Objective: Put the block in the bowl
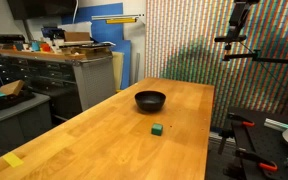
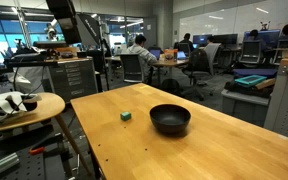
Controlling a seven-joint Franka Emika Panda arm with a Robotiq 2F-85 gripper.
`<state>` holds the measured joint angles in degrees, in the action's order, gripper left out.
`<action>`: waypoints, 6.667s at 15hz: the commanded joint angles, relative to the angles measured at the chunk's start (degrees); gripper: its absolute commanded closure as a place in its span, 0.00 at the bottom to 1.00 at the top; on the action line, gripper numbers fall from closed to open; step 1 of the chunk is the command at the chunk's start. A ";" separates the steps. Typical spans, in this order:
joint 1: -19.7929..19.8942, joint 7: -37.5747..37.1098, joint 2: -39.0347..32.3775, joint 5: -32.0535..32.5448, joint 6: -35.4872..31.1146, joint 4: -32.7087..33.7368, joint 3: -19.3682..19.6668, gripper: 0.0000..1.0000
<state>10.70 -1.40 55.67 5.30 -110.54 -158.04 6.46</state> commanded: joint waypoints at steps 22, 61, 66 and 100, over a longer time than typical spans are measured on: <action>-9.34 2.34 -8.62 -2.41 -11.54 -0.13 -3.40 0.00; -21.91 3.37 -67.05 -11.28 -71.09 2.67 -14.23 0.00; -24.31 2.83 -73.09 -8.55 -75.26 5.97 -9.53 0.00; -15.38 4.19 -69.30 -3.70 -60.70 21.61 -6.44 0.82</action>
<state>-6.23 2.43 -14.57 -0.63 -172.59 -137.41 -0.70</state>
